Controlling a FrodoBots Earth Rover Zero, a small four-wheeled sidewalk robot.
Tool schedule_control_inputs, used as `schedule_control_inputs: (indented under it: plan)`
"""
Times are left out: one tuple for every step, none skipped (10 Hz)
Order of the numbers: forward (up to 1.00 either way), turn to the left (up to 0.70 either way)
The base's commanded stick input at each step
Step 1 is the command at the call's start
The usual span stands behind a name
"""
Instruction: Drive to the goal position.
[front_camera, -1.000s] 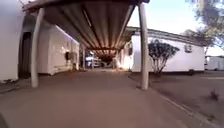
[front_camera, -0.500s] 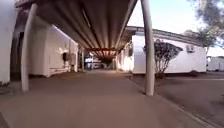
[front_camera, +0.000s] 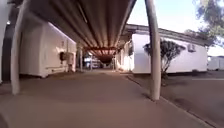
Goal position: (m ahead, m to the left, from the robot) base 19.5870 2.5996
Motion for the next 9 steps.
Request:
schedule_control_inputs:
  plan:
    - [0.7, 0.0]
    - [0.7, 0.0]
    - [0.7, 0.0]
    - [0.7, 0.0]
    - [0.7, 0.0]
    - [0.7, 0.0]
    - [0.7, 0.0]
    - [0.7, 0.0]
    - [0.7, 0.0]
